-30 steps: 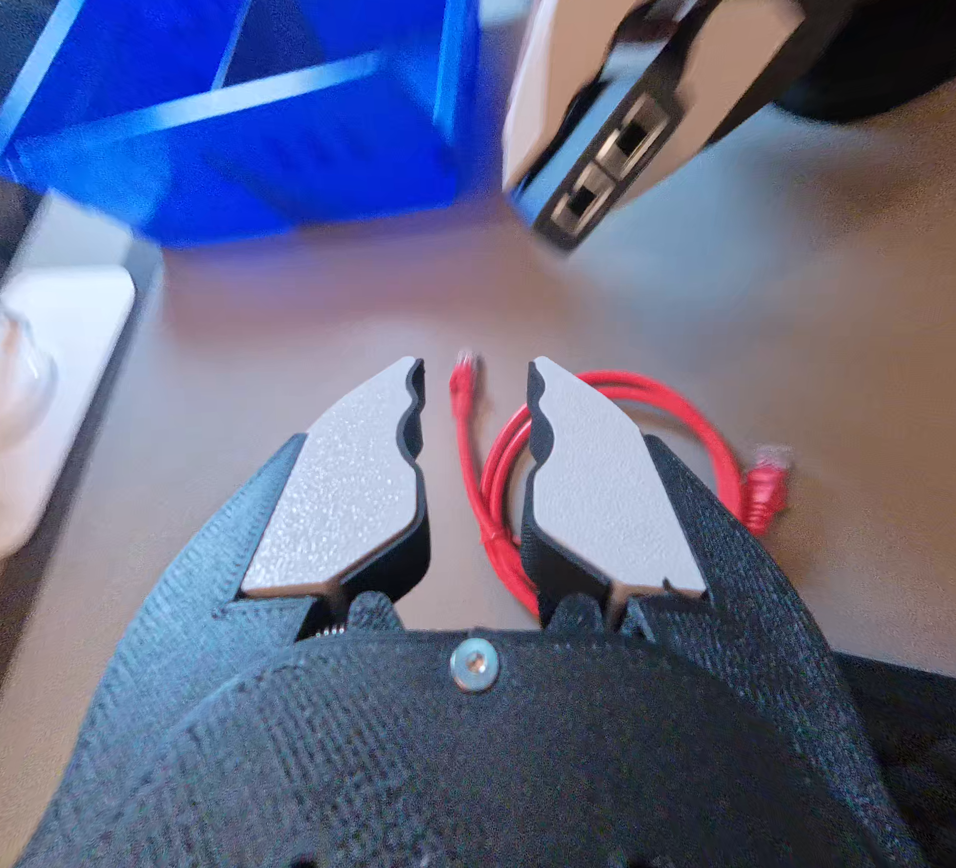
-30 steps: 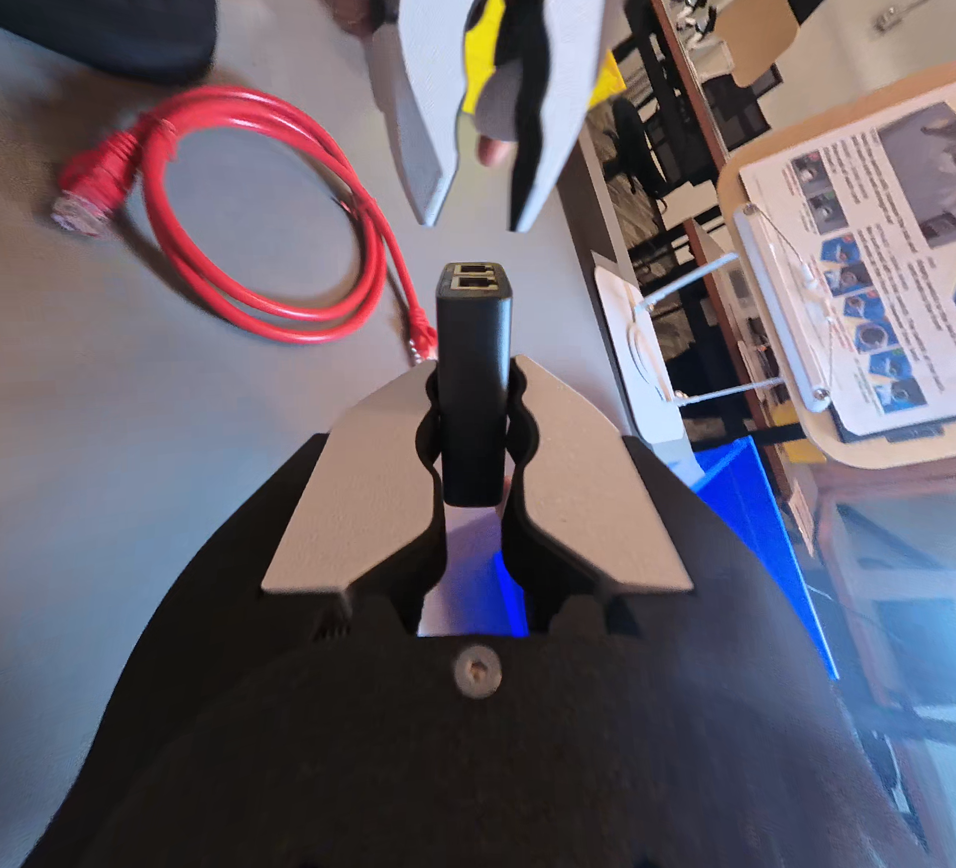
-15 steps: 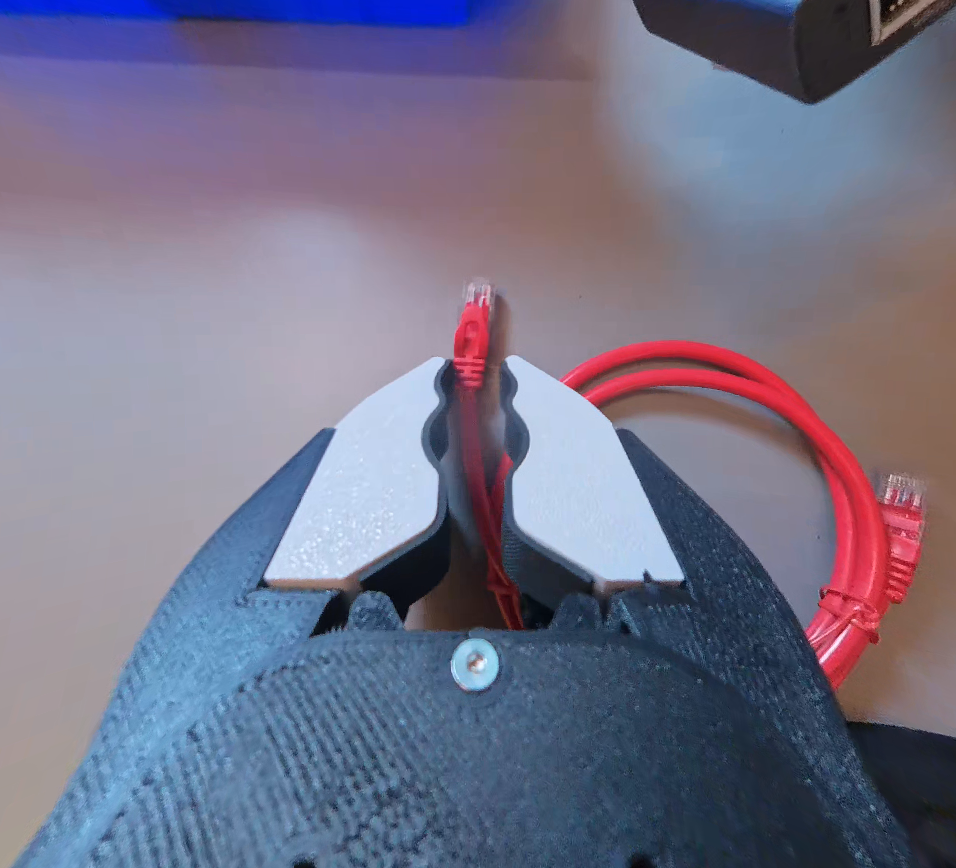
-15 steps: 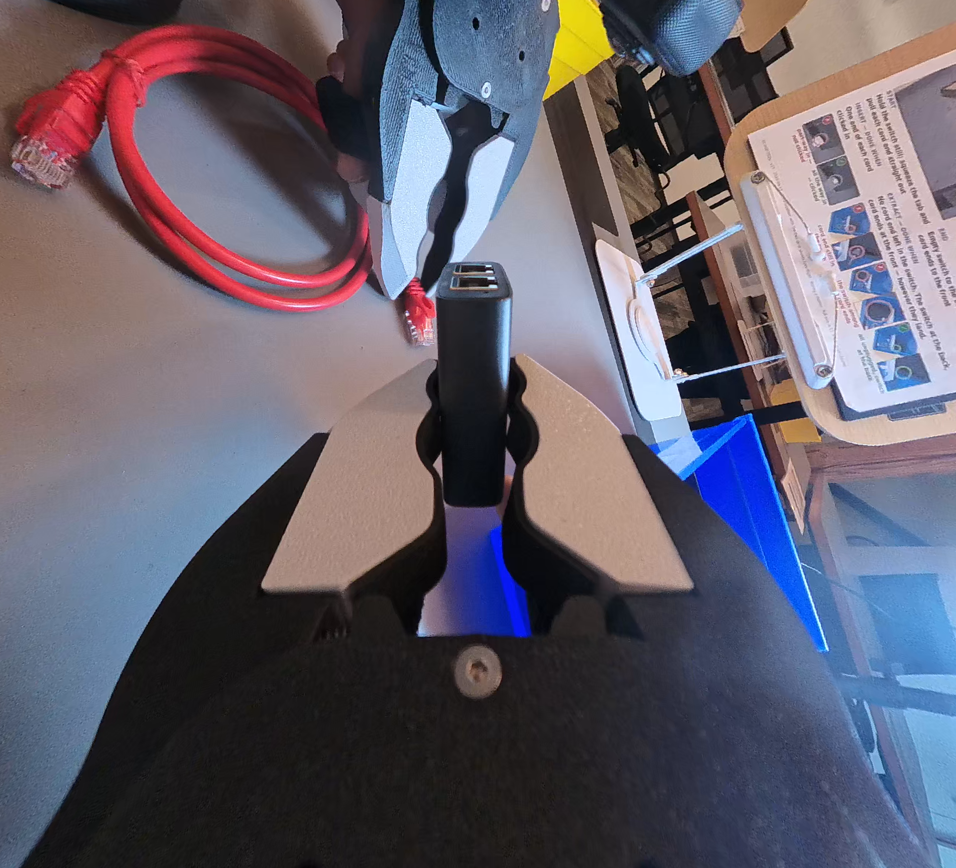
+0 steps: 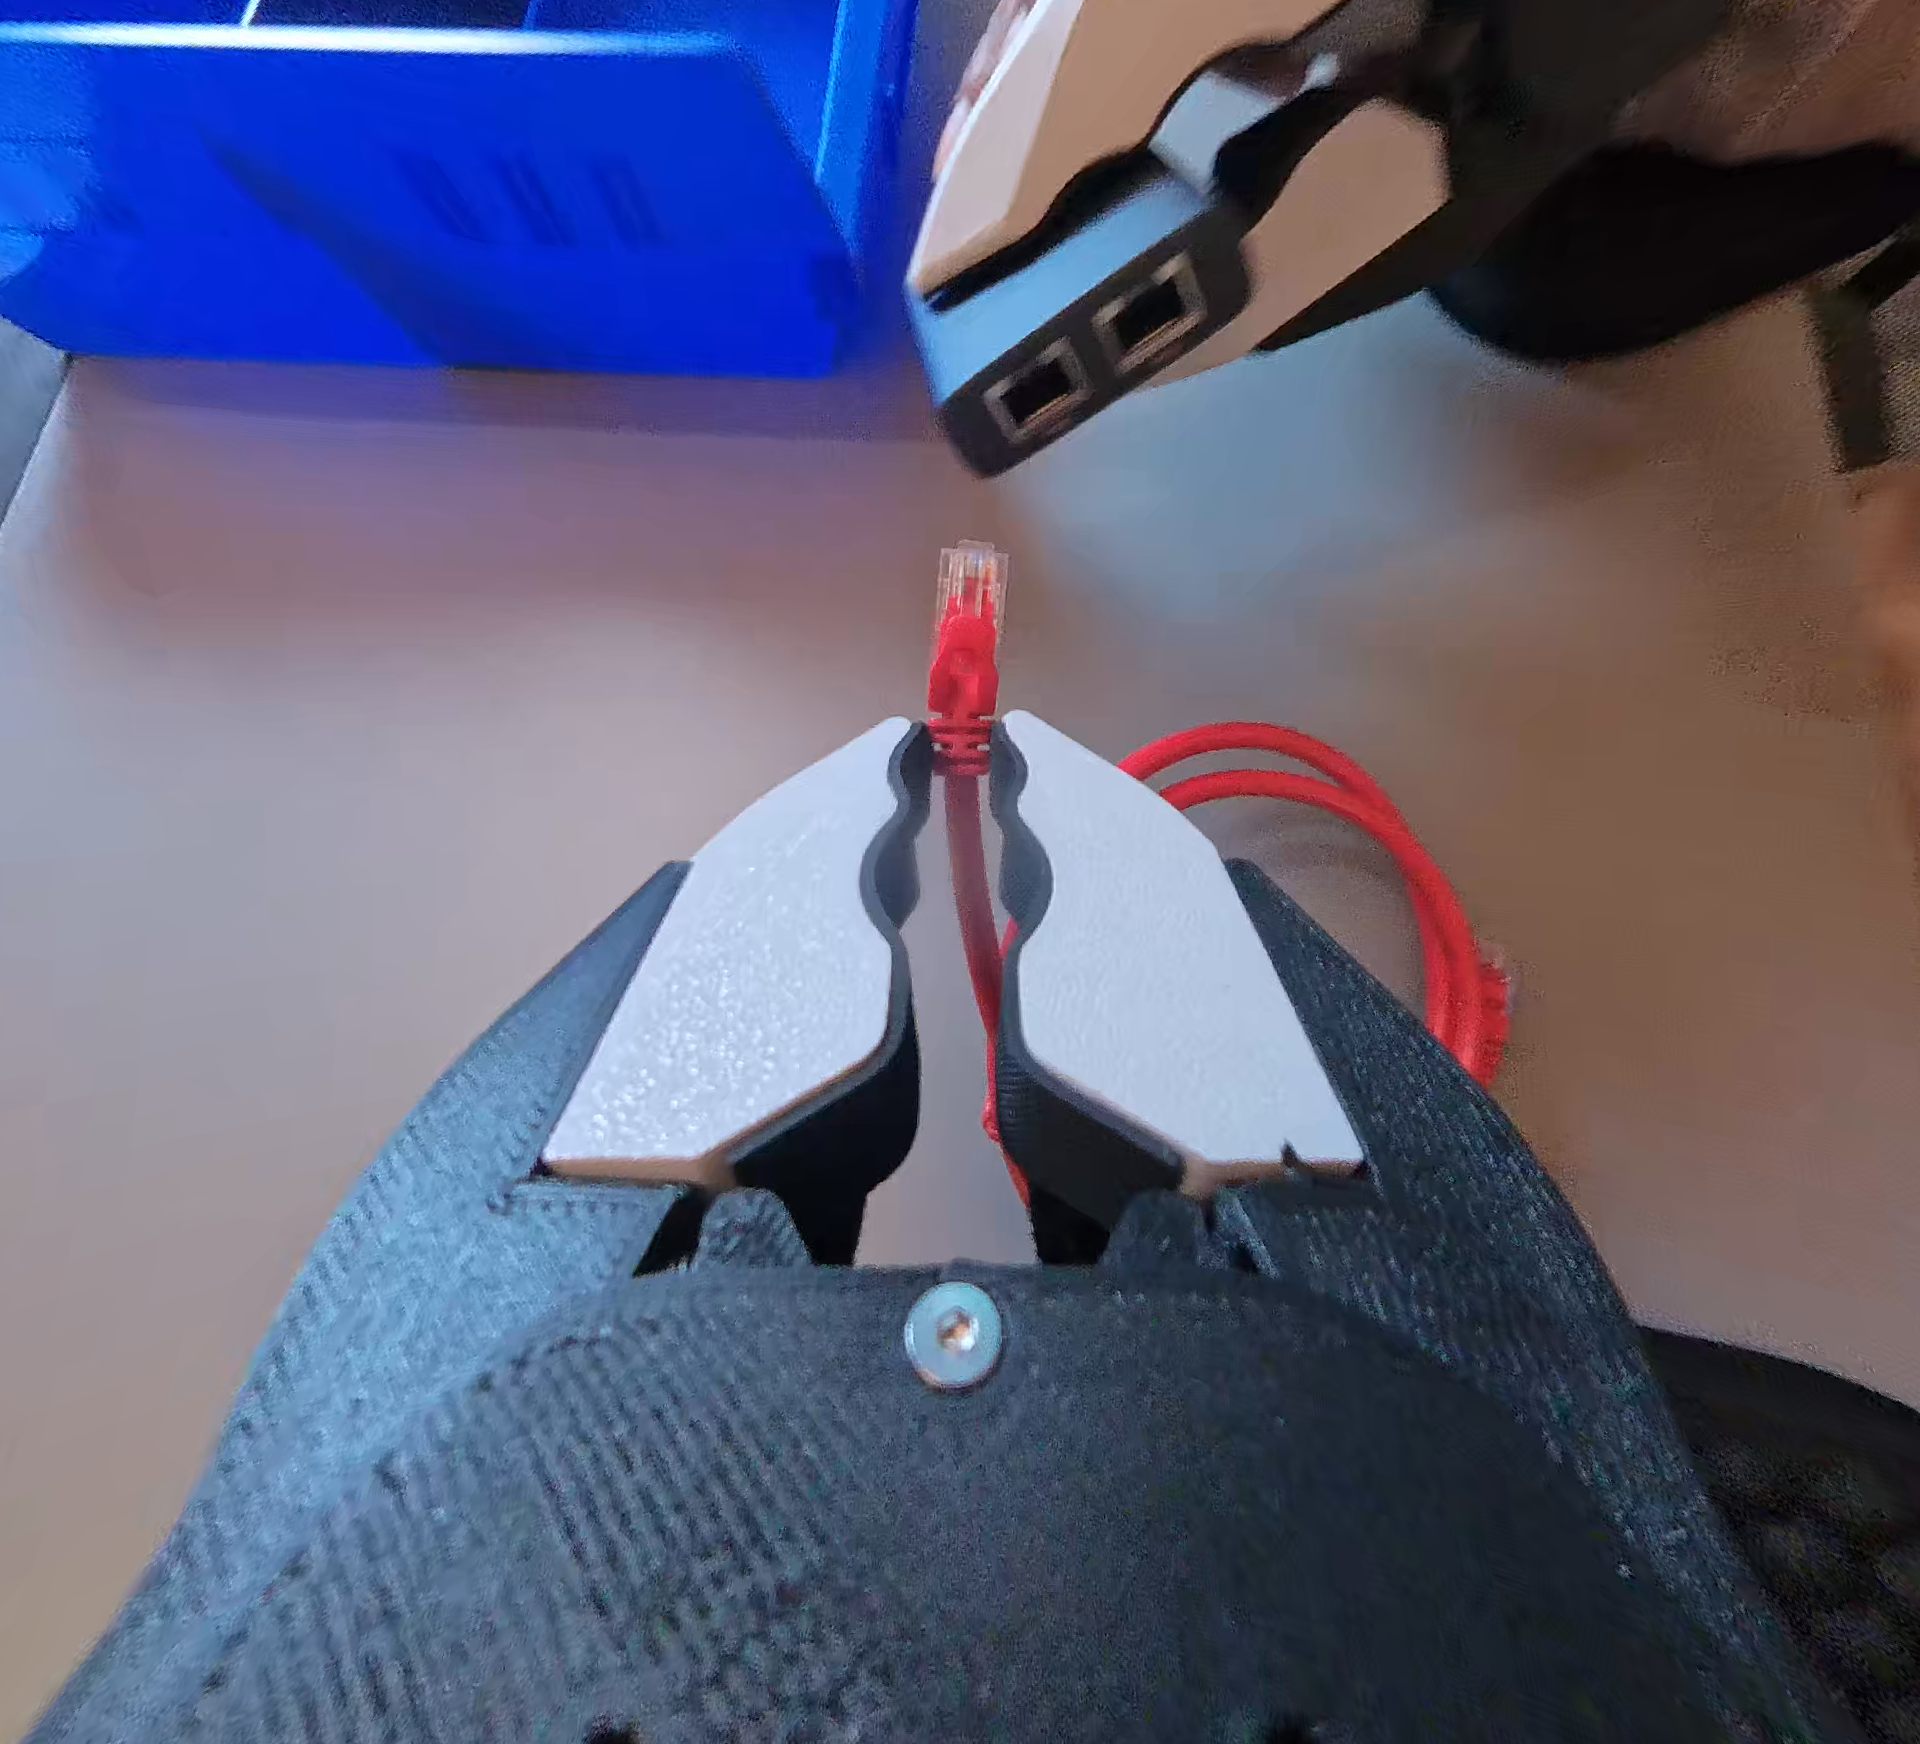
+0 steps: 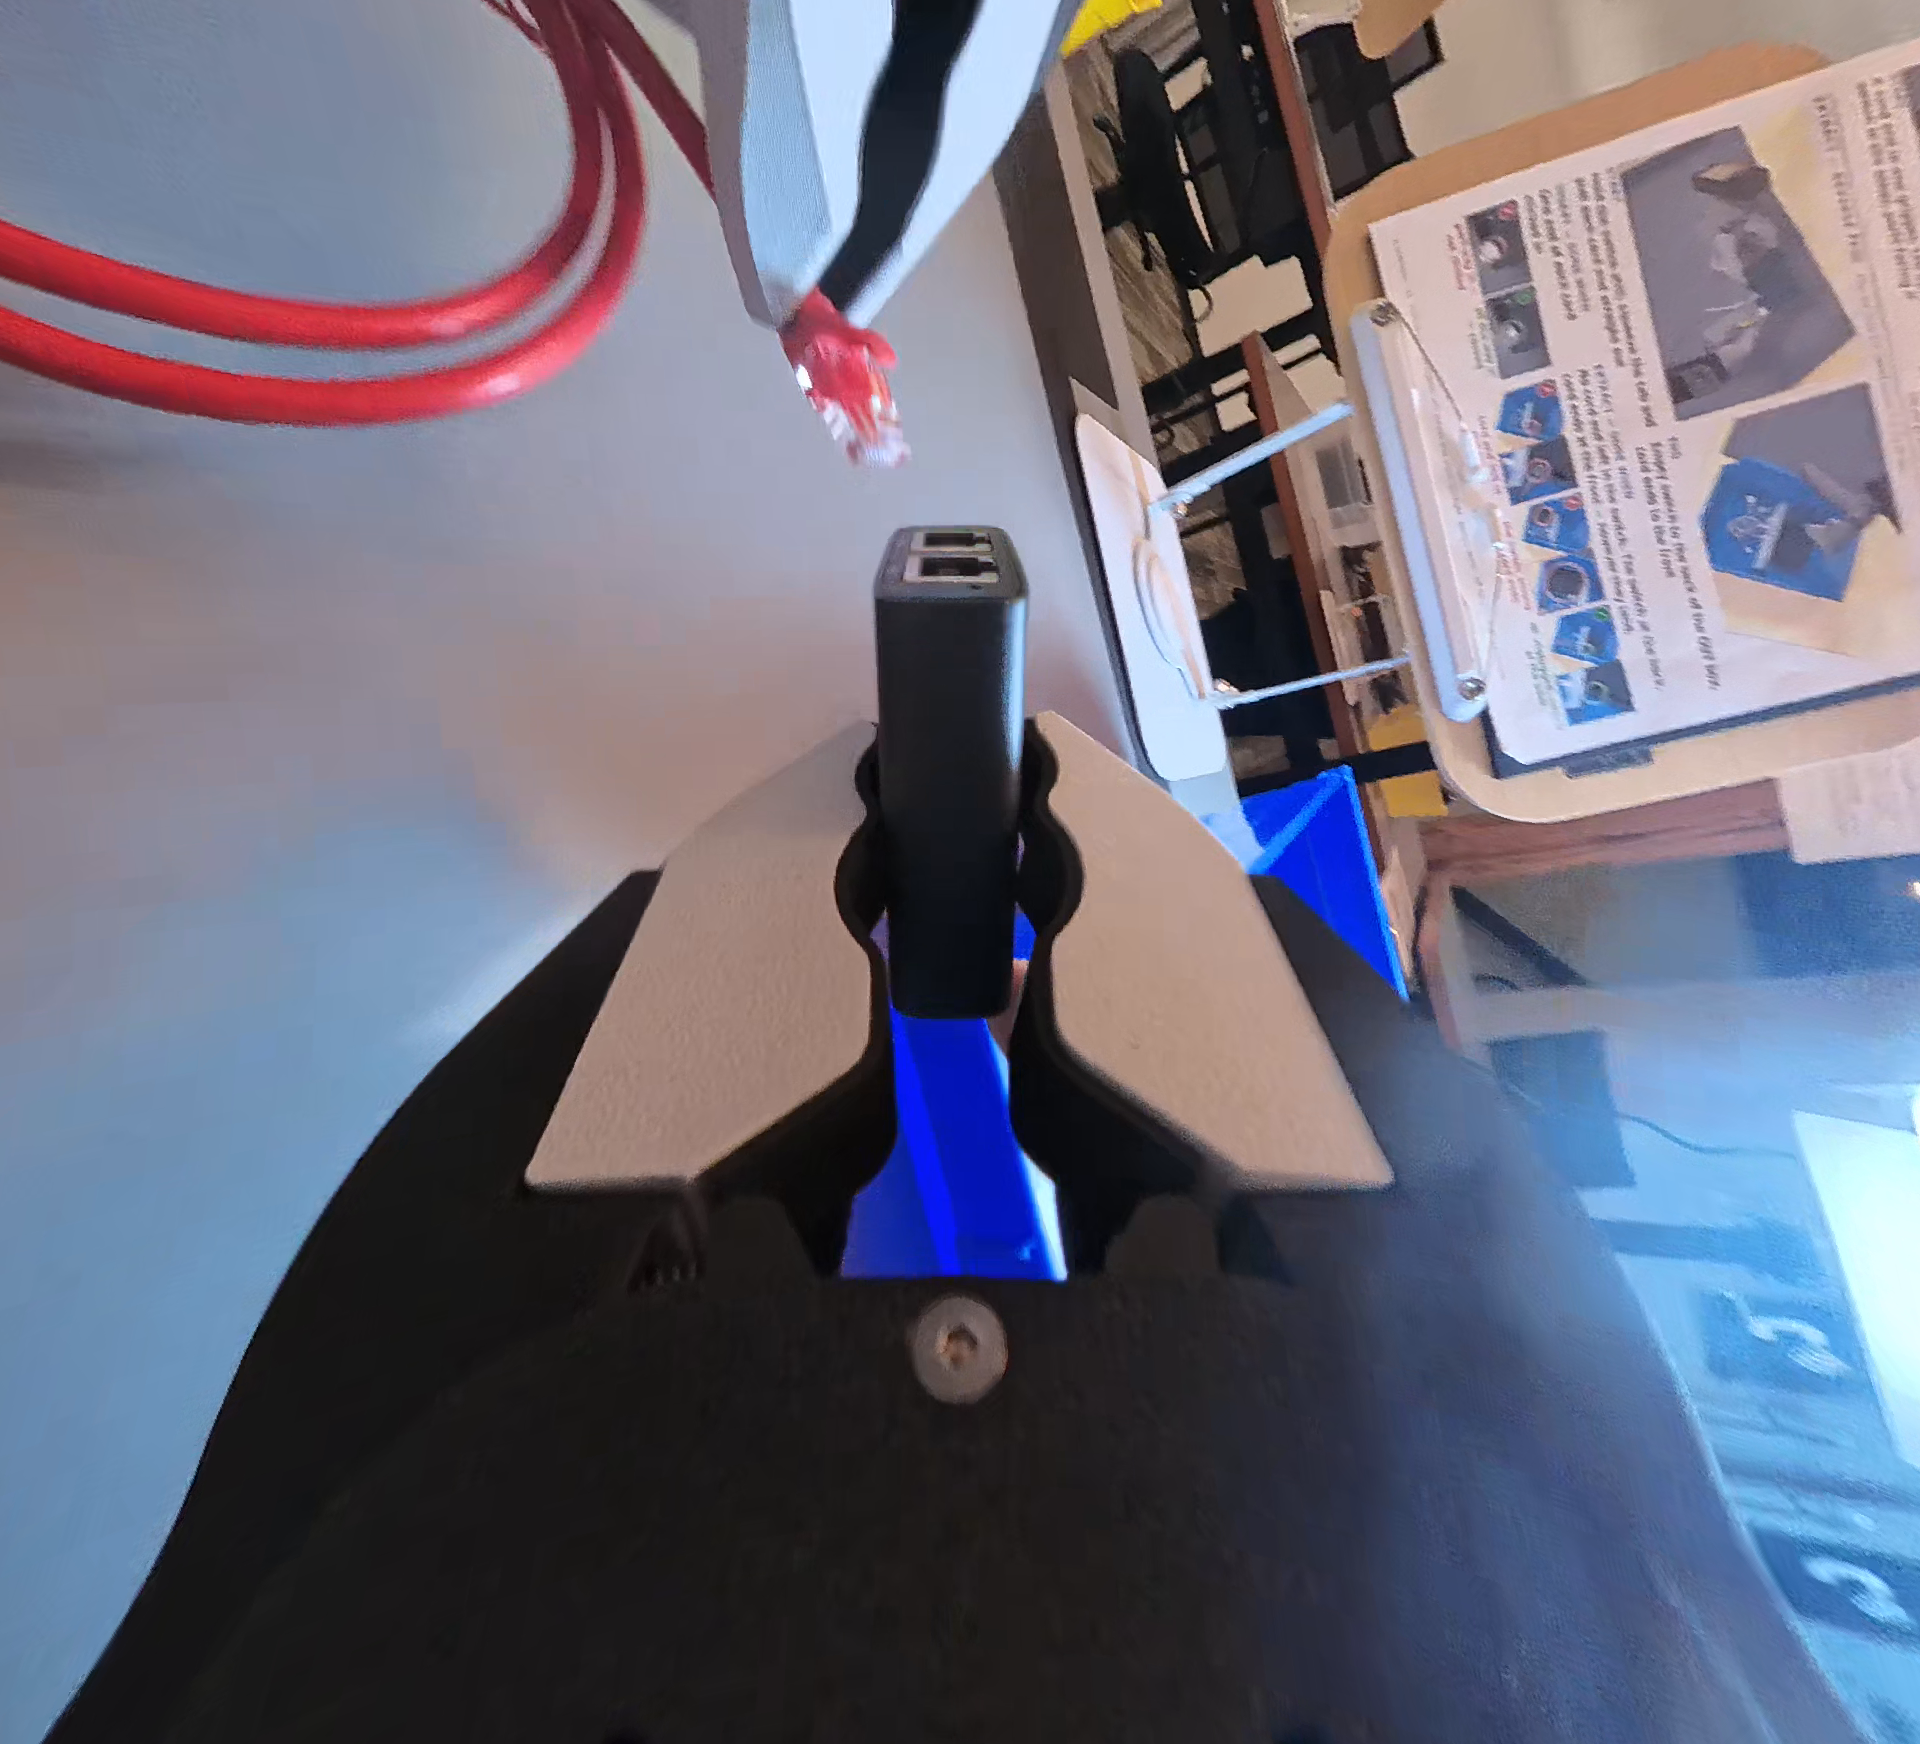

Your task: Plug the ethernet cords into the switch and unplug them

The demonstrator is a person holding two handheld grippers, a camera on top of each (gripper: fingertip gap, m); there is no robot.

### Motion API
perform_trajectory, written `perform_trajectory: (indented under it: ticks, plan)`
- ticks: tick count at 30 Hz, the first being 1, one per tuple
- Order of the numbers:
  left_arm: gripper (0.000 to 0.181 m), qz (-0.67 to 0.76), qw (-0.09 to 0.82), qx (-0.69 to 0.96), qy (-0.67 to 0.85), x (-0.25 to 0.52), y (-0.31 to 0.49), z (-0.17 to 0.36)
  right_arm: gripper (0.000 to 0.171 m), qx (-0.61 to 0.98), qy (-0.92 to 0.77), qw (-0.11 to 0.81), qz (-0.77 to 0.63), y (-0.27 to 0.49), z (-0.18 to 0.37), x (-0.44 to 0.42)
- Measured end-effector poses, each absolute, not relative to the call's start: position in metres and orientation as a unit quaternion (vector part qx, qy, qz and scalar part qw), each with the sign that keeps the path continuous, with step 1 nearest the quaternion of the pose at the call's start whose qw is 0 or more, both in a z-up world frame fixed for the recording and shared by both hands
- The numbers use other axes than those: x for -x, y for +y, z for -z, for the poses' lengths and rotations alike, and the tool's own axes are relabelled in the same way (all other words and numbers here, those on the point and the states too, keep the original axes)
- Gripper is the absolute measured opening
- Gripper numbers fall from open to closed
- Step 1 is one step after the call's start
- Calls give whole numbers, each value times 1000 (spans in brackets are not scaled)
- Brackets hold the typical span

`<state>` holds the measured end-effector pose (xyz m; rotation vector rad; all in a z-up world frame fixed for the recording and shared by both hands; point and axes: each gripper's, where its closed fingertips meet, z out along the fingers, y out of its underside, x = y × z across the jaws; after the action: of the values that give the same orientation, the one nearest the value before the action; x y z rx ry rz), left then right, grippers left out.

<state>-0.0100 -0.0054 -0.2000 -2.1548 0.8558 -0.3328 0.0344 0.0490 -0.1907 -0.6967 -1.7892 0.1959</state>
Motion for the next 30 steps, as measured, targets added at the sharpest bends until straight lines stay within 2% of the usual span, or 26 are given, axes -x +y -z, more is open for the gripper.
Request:
perform_trajectory:
  ticks: [4,11,30]
  plan:
    - [11,178,390,847,314,-9,-10,188,22,284,-757,588,-13,59,192,-33]
    - [11,208,352,873,266,-7,-3,212,22,227,-766,596,77,55,202,-27]
    - [10,268,261,892,256,-12,-18,246,21,112,-787,584,161,36,228,-24]
